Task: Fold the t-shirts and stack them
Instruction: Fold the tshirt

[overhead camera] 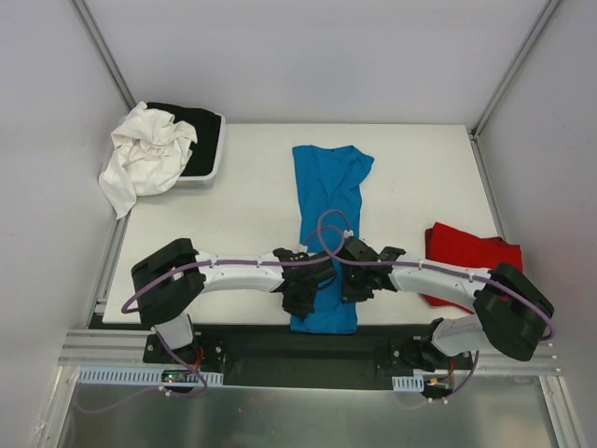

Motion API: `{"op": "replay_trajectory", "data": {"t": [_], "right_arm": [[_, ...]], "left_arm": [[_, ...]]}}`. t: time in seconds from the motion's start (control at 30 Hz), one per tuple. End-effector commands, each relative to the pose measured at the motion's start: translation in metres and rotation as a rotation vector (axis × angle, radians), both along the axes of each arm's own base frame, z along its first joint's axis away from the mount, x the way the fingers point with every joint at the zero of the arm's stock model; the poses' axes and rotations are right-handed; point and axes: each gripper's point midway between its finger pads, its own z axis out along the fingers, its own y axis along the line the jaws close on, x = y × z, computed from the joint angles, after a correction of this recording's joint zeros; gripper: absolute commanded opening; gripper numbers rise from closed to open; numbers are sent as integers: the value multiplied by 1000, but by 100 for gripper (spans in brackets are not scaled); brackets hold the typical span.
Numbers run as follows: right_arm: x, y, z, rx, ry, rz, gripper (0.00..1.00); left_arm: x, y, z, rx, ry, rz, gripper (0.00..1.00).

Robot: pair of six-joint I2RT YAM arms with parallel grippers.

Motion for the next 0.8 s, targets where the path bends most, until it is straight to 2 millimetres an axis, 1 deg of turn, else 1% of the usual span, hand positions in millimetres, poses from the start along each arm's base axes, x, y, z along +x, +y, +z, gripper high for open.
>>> {"op": "replay_trajectory", "data": {"t": [0.0, 0.03, 0.07, 0.17, 0.2, 0.27, 0.37, 0.43, 0.47, 0.5, 0.53, 0.57, 0.6, 0.63, 0.67, 0.7, 0.73, 0.77], "right_arm": [[26, 12, 17, 43, -33, 11, 1], [26, 13, 16, 43, -21, 14, 1], [30, 15, 19, 49, -28, 19, 1], [37, 15, 19, 47, -25, 15, 1], [40, 15, 19, 47, -25, 14, 1], [42, 14, 18, 44, -22, 11, 1], [44, 14, 22, 50, -27, 12, 1], [44, 13, 28, 52, -31, 10, 1], [45, 13, 41, 67, -53, 6, 1], [47, 13, 51, 80, -72, 3, 1], [45, 13, 59, 90, -71, -7, 1], [44, 14, 65, 111, -73, -15, 2], [38, 16, 70, 137, -60, -15, 10], [35, 17, 81, 172, -79, -19, 28], [30, 14, 79, 174, -69, -36, 34], [26, 13, 82, 177, -78, -35, 39], [20, 8, 83, 174, -79, -38, 49], [13, 4, 78, 162, -69, -39, 54]], "left_arm": [[9, -16, 0, -21, -25, -61, 0], [10, -16, -1, -19, -23, -61, 0], [13, -16, -1, -21, -22, -57, 0], [24, -15, -1, -28, -17, -38, 0], [32, -14, -1, -30, -18, -24, 0], [39, -14, -1, -31, -21, -26, 0], [50, -12, 2, -45, -16, -15, 0], [54, -14, 13, -77, -37, -23, 0], [54, -17, 27, -109, -46, -24, 0], [52, -17, 34, -117, -41, -24, 0], [51, -19, 46, -145, -48, -15, 4], [46, -21, 52, -155, -54, -21, 6], [42, -18, 57, -155, -52, -19, 7], [39, -19, 67, -176, -64, -14, 9], [32, -18, 70, -178, -60, -22, 9], [27, -16, 70, -174, -56, -25, 9], [22, -12, 72, -171, -49, -18, 9], [19, -9, 71, -164, -48, -17, 9]]}}
